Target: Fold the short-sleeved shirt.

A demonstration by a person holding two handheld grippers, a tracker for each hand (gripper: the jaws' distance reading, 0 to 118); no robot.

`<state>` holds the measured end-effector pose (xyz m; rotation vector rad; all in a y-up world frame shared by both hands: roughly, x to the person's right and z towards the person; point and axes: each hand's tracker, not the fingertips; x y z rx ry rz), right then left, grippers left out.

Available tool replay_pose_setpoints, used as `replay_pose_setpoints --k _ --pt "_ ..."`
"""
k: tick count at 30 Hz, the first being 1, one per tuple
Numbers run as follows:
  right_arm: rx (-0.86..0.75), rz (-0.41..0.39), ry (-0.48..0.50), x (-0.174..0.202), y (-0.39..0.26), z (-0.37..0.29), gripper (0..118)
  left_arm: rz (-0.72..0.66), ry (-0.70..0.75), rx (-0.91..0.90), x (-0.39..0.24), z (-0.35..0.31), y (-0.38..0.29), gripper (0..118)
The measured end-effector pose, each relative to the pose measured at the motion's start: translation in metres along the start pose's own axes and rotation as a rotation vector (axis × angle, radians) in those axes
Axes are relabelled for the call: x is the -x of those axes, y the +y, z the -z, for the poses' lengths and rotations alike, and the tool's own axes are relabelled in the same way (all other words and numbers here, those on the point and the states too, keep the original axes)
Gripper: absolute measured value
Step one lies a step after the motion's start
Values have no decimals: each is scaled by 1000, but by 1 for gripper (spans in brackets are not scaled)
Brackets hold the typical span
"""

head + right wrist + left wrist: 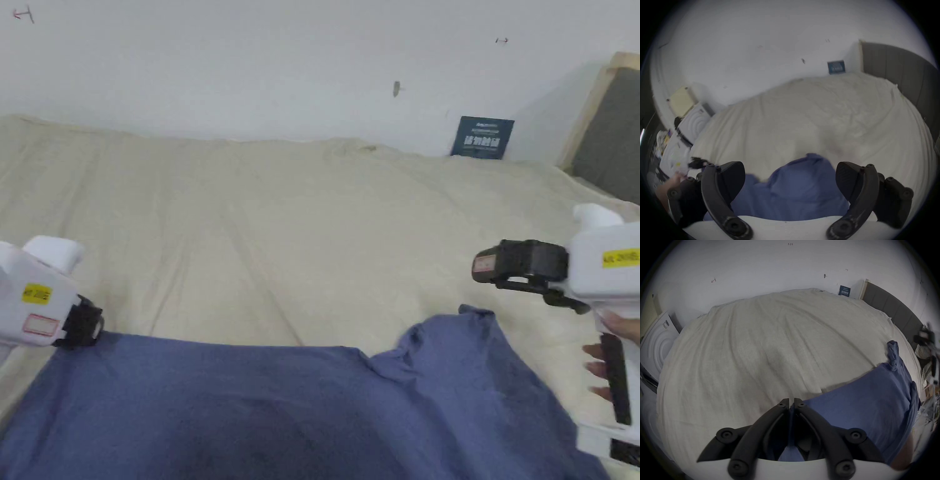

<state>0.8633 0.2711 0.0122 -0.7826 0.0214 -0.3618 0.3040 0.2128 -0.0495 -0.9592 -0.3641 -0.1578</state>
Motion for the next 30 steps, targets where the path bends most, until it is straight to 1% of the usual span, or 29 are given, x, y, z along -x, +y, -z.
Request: replay_pose_setpoints --k 1,2,3,4,5,7,8,9,10,11,12,13,14,15,16,18,22,24,25,26,27,28,30 --pt "67 41 -36 -8 10 19 113 -5 -6 -3 -2 -2 1 5" --pt "122 66 -68 -13 16 36 113 -7 -10 -2 -1 -2 2 5" --pt "183 81 -106 -18 19 53 112 -7 -13 3 -2 -1 3 5" --pt "212 86 -132 -23 18 68 112 -1 -10 11 -2 -1 3 5" --pt "244 68 -150 -26 17 78 112 4 -7 13 -2 0 3 5" --pt "309 66 -237 -30 16 102 110 9 -4 21 -2 3 4 5" --pt "323 57 -258 -31 10 108 110 8 -5 25 -2 4 3 5" --pt "302 42 -255 -30 7 111 108 6 -5 34 -2 6 3 5" --pt "298 28 -238 -29 5 112 102 9 -2 42 -3 8 2 5" --pt "315 10 -219 -28 3 113 74 13 1 49 -4 10 0 5" --pt "320 -22 -246 -21 -2 114 27 18 2 57 -4 12 -1 5" --pt "324 -102 -327 -16 -4 112 6 23 2 66 -4 14 -2 5" --pt "301 -128 -272 -13 -4 107 6 24 2 67 -3 14 -3 5" --pt "302 -146 -241 -11 -2 102 6 25 2 65 -3 14 -3 5" --pt "287 -159 -224 -8 0 92 6 19 3 60 -3 13 -3 5" --pt "212 -161 -230 -6 5 72 6 -11 -1 49 0 10 -3 5" --pt "120 -86 -130 -13 15 21 6 -51 -10 20 3 -5 -5 5" --pt "98 -70 -124 -17 13 -8 6 -51 -16 -33 3 -19 -9 5" --pt "82 -66 -118 -19 10 -23 6 -45 -26 -62 4 -26 -11 5" --pt "47 -31 -103 -21 4 -39 6 -59 -37 -70 6 -32 -14 5" --pt "43 1 -61 -25 -1 -53 6 -78 -51 -81 8 -40 -18 5" --pt "40 33 -41 -27 -9 -68 6 -102 -57 -93 9 -48 -23 5" --pt "21 53 -25 -30 -27 -99 6 -120 -85 -115 10 -66 -36 5"
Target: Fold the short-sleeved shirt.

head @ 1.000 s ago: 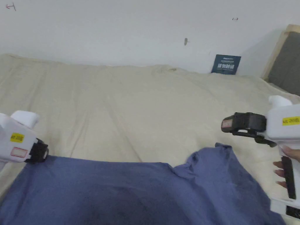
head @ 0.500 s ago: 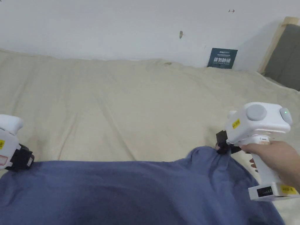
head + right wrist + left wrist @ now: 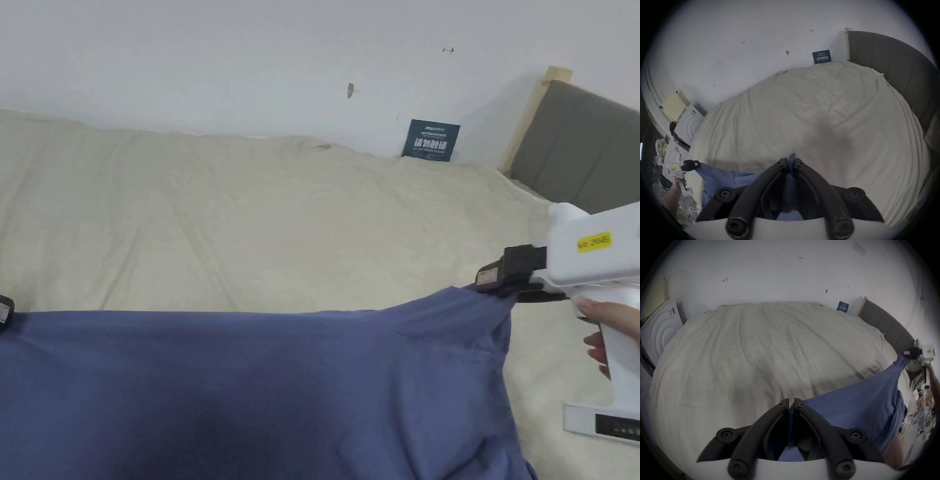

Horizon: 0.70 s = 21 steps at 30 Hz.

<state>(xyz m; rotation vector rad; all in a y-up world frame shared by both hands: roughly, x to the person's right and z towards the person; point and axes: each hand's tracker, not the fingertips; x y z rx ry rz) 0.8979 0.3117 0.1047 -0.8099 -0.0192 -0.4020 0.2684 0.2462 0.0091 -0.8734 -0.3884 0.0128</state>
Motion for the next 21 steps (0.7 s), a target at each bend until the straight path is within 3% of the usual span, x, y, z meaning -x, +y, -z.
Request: replay_pose_setpoints --k 3,6,8,15,21 --pt "-26 15 41 -5 -34 -43 6 22 -36 -43 -9 -38 -25 5" --pt "-54 123 125 -17 -78 -77 6 24 -51 -99 -14 -71 -60 5" --pt "-57 142 148 -25 -109 -92 6 -11 -77 -96 -9 -81 -86 5" --pt "-18 154 101 -49 -208 -106 6 -30 -91 -106 -18 -114 -186 5" --pt "-4 225 27 -64 -260 -75 6 -9 -47 -6 -29 -97 -236 5"
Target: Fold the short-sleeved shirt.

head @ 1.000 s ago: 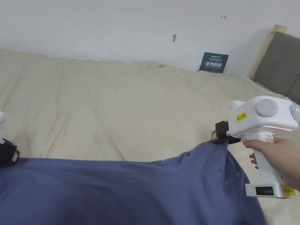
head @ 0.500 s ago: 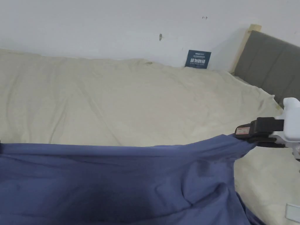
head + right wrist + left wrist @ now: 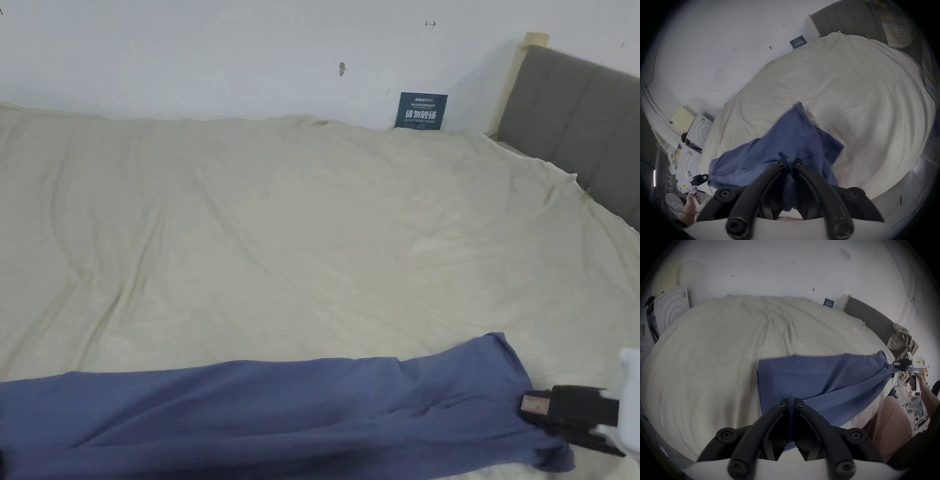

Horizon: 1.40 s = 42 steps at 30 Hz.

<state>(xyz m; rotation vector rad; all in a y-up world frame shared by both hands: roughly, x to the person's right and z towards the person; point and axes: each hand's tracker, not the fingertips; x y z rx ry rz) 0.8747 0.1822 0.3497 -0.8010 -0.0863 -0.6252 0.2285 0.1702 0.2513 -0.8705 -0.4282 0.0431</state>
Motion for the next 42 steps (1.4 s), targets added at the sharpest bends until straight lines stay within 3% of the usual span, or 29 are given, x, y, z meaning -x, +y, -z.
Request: replay_pose_setpoints --k 4,5,6,7,8,9,12,15,19,21,22,23,24,25,26,27,31,37,39,42 --pt "-40 -99 -73 4 -13 17 10 -27 12 -2 -3 12 -9 9" --pt "-54 -111 -91 -1 -12 20 19 -29 16 -17 -3 11 -8 22" --pt "-85 -112 -110 -1 -13 19 37 -34 15 -35 0 11 -6 42" --pt "-108 -114 -130 1 -13 17 69 -47 36 -75 0 8 -3 73" --pt "-121 -107 -142 2 -10 14 93 -72 38 -99 -1 4 0 110" --pt "-137 -94 -134 4 -9 6 99 -98 48 -96 -2 1 5 118" --pt "-220 -64 -17 20 2 -25 99 -123 5 -178 -8 -25 16 118" --pt "-327 -161 74 66 0 -61 99 -75 8 -275 -31 -57 29 118" --pt "-439 -215 173 127 -14 -84 99 -56 64 -383 -63 -84 41 118" --pt "-483 -272 208 150 -23 -82 94 -18 79 -488 -78 -95 41 107" --pt "-505 -311 219 159 -28 -79 94 11 84 -533 -84 -100 41 88" --pt "-527 -350 219 167 -34 -77 90 43 118 -559 -93 -101 40 43" --pt "-550 -381 211 175 -40 -76 79 72 157 -575 -102 -100 39 4" --pt "-571 -408 209 182 -45 -73 58 88 183 -565 -108 -99 37 0" --pt "-592 -430 199 188 -49 -71 7 86 155 -589 -108 -101 35 0" --pt "-604 -440 171 193 -52 -69 0 92 124 -591 -111 -101 34 0" --pt "-565 -389 242 200 -57 -70 0 136 162 -598 -116 -101 24 0" --pt "-555 -474 209 209 -56 -73 0 182 310 -540 -83 -121 51 0" --pt "-546 -494 211 212 -56 -78 0 109 241 -485 -45 -127 74 0" --pt "-527 -505 219 217 -54 -78 0 -95 -75 -176 26 -105 96 0"
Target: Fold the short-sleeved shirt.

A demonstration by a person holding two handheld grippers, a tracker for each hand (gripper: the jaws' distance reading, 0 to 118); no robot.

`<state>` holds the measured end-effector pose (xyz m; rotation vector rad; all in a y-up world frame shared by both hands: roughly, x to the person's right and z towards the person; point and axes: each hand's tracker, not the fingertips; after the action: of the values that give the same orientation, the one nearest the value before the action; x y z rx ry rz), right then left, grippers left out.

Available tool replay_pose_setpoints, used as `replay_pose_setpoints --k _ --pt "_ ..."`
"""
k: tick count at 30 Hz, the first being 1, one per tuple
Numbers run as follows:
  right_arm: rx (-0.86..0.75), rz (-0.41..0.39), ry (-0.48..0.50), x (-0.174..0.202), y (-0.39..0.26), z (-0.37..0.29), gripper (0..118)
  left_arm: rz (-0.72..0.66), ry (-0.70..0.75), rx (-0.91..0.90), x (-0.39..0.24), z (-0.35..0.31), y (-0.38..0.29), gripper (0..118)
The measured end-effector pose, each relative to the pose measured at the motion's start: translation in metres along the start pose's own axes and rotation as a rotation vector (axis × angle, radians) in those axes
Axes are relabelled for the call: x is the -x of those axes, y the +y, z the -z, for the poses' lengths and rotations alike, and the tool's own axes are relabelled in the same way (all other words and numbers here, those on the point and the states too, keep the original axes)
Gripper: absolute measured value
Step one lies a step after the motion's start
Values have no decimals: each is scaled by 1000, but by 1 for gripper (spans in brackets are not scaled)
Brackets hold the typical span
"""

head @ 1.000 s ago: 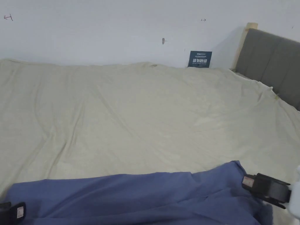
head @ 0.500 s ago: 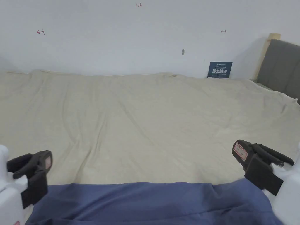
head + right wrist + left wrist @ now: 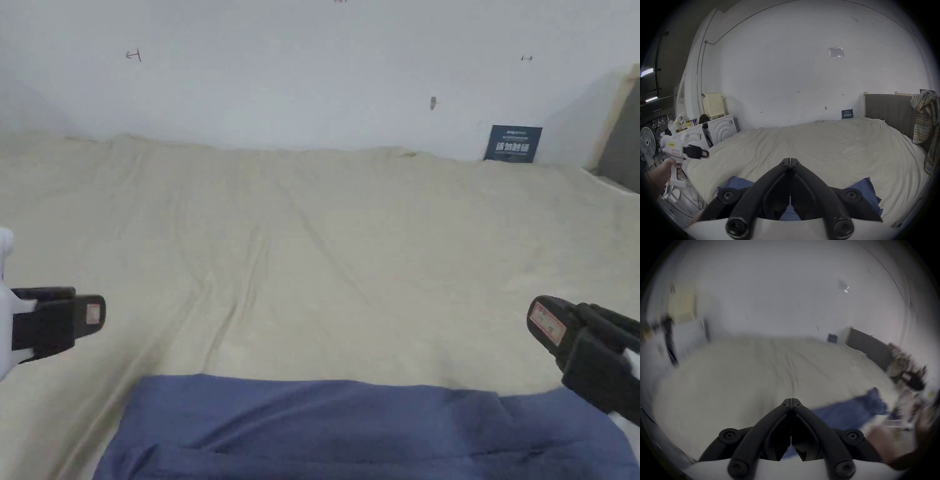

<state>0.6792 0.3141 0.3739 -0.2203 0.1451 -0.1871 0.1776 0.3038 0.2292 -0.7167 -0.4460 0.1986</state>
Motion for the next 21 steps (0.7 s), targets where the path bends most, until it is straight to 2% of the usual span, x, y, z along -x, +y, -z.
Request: replay_pose_setpoints --k 1,2,3,4,5,6,7,8,13,16,18,21 --pt "12 8 6 0 0 1 0 -119 -92 146 25 14 -4 0" --pt "30 22 15 1 -1 1 0 -198 -134 202 47 25 -10 11" --pt "48 41 23 2 -1 5 0 -250 -150 233 64 34 -18 38" --pt "59 65 31 2 -2 5 0 -293 -151 269 76 43 -23 74" --pt "72 82 37 2 -3 6 0 -340 -174 304 91 52 -30 74" --pt "84 89 36 2 -4 7 0 -377 -209 316 103 60 -37 87" --pt "91 89 29 6 -4 11 0 -416 -261 333 113 68 -44 109" --pt "99 89 22 8 -5 13 0 -504 -338 292 119 69 -47 117" --pt "160 62 5 15 -9 23 0 -583 -403 317 144 99 -52 117" --pt "184 55 2 19 -12 28 0 -590 -524 332 138 117 -55 118" --pt "195 56 4 21 -12 31 0 -576 -594 356 125 127 -52 118" --pt "206 59 5 23 -13 35 0 -492 -559 387 111 137 -54 118"
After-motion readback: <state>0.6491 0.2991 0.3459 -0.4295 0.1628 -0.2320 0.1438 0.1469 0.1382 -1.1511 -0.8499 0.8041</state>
